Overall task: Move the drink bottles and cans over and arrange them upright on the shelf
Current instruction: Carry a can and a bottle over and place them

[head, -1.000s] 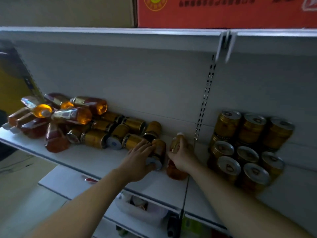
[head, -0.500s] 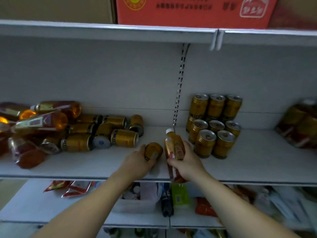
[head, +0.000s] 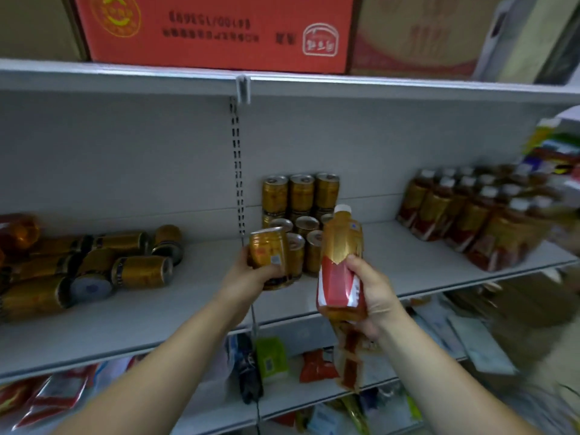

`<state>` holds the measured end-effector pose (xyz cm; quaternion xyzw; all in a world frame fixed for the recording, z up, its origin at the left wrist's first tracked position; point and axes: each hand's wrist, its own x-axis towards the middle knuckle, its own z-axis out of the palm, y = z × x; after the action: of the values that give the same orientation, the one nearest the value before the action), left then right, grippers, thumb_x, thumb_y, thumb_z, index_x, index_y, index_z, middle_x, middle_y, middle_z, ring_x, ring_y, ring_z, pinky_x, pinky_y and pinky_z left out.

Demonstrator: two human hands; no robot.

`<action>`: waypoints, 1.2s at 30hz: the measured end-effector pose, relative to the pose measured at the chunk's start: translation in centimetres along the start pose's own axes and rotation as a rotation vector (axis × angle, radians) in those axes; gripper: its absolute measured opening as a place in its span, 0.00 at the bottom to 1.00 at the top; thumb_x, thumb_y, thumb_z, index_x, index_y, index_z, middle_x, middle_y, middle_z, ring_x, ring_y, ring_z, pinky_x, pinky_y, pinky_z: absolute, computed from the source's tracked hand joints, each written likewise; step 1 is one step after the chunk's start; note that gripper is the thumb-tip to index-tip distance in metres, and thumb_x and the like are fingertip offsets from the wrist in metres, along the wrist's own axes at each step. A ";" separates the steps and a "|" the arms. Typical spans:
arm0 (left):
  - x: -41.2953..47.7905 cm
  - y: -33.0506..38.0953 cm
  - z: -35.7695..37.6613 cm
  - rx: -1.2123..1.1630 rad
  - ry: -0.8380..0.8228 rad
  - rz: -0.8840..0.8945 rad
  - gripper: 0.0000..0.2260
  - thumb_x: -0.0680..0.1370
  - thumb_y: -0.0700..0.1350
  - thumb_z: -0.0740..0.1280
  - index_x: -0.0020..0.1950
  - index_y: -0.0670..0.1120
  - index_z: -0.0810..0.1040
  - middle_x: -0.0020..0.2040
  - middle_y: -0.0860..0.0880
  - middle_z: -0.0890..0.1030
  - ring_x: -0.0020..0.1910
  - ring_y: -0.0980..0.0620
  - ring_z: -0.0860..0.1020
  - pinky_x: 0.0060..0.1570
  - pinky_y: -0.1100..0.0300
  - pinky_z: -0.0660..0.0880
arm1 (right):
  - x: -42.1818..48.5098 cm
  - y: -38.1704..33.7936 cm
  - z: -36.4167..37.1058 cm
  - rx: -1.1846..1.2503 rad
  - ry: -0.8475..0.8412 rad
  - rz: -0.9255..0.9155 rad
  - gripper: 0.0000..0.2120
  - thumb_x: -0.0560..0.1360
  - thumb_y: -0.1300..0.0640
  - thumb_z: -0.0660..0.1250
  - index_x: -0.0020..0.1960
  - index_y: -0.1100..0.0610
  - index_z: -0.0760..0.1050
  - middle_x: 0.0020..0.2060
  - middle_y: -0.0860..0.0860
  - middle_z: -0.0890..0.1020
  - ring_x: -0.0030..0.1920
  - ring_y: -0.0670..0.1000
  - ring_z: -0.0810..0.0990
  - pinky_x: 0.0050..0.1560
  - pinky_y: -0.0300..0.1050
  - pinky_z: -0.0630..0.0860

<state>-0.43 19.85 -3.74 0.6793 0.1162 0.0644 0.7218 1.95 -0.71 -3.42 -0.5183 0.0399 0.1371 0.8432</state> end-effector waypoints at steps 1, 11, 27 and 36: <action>0.3 0.3 1.1 0.054 0.008 0.028 0.31 0.62 0.44 0.77 0.62 0.49 0.69 0.53 0.47 0.80 0.51 0.47 0.80 0.52 0.49 0.77 | 0.2 -0.7 -1.0 -0.054 0.025 -0.070 0.15 0.70 0.56 0.71 0.56 0.59 0.76 0.40 0.58 0.84 0.37 0.55 0.84 0.35 0.48 0.80; 2.5 0.3 9.9 0.282 0.163 0.212 0.28 0.64 0.42 0.77 0.59 0.56 0.71 0.51 0.55 0.80 0.50 0.55 0.79 0.44 0.61 0.77 | 5.9 -5.4 -11.6 -0.655 0.037 -0.356 0.23 0.66 0.55 0.78 0.51 0.38 0.70 0.48 0.39 0.79 0.46 0.37 0.78 0.45 0.39 0.74; 8.5 -5.1 16.8 1.518 0.219 0.385 0.42 0.68 0.65 0.66 0.75 0.52 0.52 0.74 0.46 0.63 0.76 0.47 0.51 0.66 0.51 0.26 | 14.7 -5.7 -16.1 -0.886 -0.102 -0.414 0.36 0.64 0.57 0.78 0.68 0.52 0.66 0.62 0.54 0.72 0.60 0.52 0.75 0.61 0.54 0.74; 11.9 -3.5 15.1 1.616 0.067 0.311 0.38 0.74 0.69 0.55 0.77 0.52 0.48 0.78 0.53 0.50 0.76 0.48 0.47 0.71 0.42 0.44 | 16.5 -5.7 -16.8 -0.834 -0.102 -0.414 0.40 0.66 0.62 0.77 0.68 0.41 0.59 0.61 0.46 0.74 0.61 0.47 0.74 0.59 0.42 0.70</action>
<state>14.64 7.98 -7.47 0.9953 0.0529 0.0802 -0.0110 20.57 -14.90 -9.71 -0.8027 -0.1644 -0.0043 0.5733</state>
